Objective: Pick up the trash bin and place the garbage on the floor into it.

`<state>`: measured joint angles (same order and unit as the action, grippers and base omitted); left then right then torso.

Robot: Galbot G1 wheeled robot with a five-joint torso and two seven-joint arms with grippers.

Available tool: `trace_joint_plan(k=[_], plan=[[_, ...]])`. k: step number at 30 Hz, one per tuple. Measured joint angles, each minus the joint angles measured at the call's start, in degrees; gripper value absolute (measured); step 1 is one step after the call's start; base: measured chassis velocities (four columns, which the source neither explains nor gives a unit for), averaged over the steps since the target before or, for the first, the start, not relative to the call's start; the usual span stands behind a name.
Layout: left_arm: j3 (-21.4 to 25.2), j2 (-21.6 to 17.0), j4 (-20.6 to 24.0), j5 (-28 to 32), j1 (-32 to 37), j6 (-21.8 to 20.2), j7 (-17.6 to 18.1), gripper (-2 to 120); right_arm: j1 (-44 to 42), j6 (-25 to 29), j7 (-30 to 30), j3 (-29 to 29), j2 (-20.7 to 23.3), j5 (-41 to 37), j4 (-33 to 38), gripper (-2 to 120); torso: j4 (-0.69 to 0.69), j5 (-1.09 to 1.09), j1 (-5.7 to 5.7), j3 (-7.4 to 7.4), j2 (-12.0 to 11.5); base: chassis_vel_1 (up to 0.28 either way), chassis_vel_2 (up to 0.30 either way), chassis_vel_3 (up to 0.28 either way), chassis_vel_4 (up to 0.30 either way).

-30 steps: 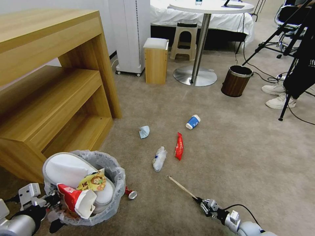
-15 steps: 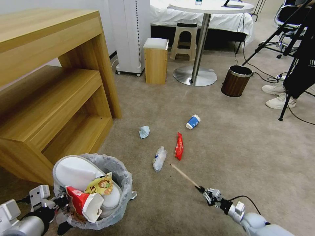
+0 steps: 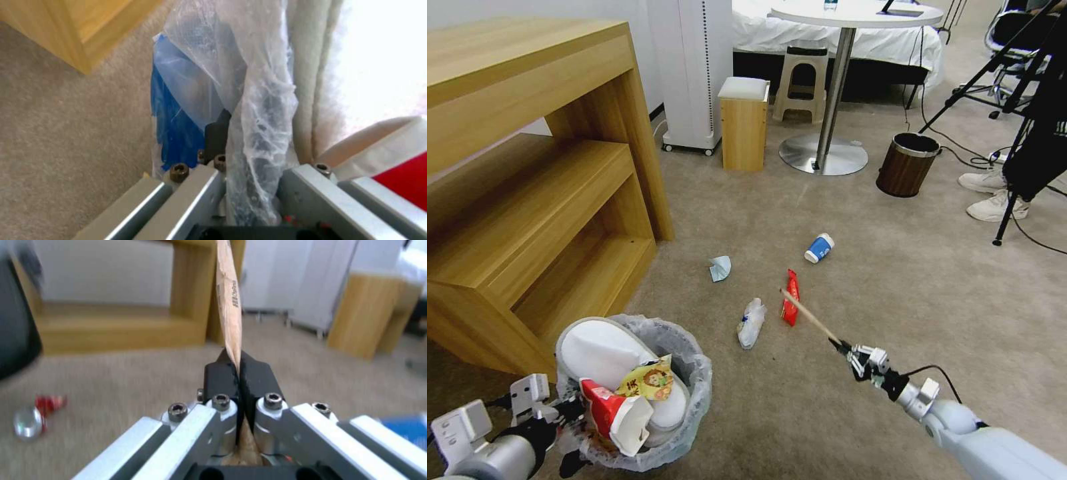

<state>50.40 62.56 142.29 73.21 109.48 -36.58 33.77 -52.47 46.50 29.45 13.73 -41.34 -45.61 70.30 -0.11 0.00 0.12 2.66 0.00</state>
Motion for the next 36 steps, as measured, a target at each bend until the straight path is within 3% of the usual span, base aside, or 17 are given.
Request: trace_joint_plan(k=[3,9,15,22,36], plan=[[-2.2,-0.7,-1.8,-0.6,-1.8,-0.2,0.1,0,0.5,0.0,-2.0,-0.3,3.6,-0.2,7.2,0,0.0,-0.01,0.0,0.0,0.0,0.0,0.0,0.0,0.0],[-3.6,-1.5,-3.5,-0.6,-3.8,-0.3,-0.3,0,3.2,-0.1,-5.1,1.0,7.3,-0.6,14.1,0,0.0,-0.01,0.0,0.0,0.0,0.0,0.0,0.0,0.0],[-4.3,-2.1,-4.5,-0.5,-5.3,-0.3,-1.1,0,5.7,-0.2,-7.8,3.5,7.8,-0.6,18.5,0,0.01,0.0,0.0,0.0,0.0,0.0,0.0,0.0,0.0],[-5.5,-3.0,-6.8,0.6,-8.8,-0.3,-1.2,0,11.6,-2.4,-12.6,8.9,5.9,-1.0,25.7,0,0.01,-0.01,0.01,0.0,0.0,0.0,0.0,0.0,0.0],[-7.4,-2.6,-9.1,0.7,-12.5,-0.5,-1.2,0,22.0,-4.8,-16.7,22.4,-1.9,-1.8,29.1,0,0.01,-0.01,0.01,0.0,0.0,0.0,0.0,0.0,0.0]])
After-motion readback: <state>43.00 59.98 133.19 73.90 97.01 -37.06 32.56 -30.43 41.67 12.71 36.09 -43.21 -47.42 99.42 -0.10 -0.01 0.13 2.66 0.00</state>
